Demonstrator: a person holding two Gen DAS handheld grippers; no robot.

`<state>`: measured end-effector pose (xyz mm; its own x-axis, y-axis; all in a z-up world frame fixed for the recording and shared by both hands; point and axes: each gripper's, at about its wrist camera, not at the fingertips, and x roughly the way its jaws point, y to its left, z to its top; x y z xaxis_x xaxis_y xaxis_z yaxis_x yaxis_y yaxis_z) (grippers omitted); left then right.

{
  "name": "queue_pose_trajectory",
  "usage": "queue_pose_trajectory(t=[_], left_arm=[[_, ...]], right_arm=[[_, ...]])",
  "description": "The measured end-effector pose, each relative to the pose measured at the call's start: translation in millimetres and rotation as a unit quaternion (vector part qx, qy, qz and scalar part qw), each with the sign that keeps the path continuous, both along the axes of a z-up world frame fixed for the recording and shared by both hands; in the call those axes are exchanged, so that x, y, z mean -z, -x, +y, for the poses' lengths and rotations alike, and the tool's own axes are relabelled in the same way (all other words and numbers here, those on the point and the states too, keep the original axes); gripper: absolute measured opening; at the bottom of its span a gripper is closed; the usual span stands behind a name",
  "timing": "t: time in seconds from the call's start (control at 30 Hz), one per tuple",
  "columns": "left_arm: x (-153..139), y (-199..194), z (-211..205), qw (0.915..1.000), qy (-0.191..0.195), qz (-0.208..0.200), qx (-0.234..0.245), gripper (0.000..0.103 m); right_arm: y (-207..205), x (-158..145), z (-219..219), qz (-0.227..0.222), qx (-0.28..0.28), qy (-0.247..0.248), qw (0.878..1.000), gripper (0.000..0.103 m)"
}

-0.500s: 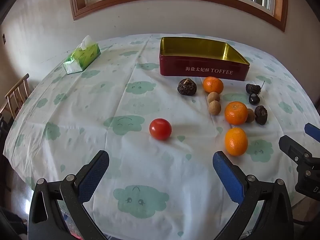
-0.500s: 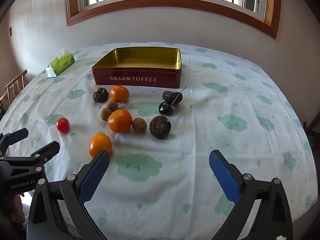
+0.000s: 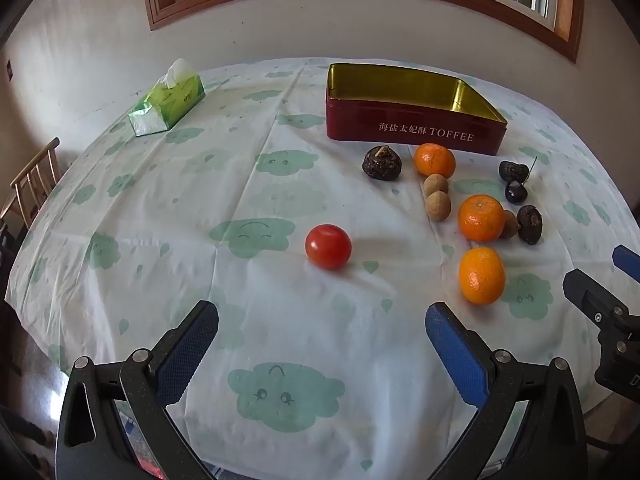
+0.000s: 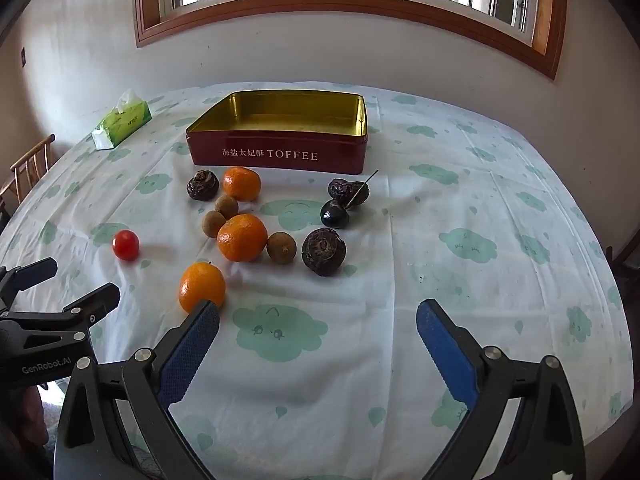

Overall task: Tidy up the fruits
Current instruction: 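Move both tools toward the fruits in front of the TOFFEE tin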

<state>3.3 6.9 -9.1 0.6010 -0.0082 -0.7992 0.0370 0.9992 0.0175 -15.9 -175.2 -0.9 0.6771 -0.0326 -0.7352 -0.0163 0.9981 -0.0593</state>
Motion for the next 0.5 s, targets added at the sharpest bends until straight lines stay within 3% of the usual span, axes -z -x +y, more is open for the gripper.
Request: queue_pose_trajectory(t=[0.5], left_arm=[[-6.9,-0.7,5.0,1.0000,0.004,-0.003,0.001,0.103]], right_arm=[[-0.2,2.0,1.8,0.004,-0.005,0.001,1.000,0.091]])
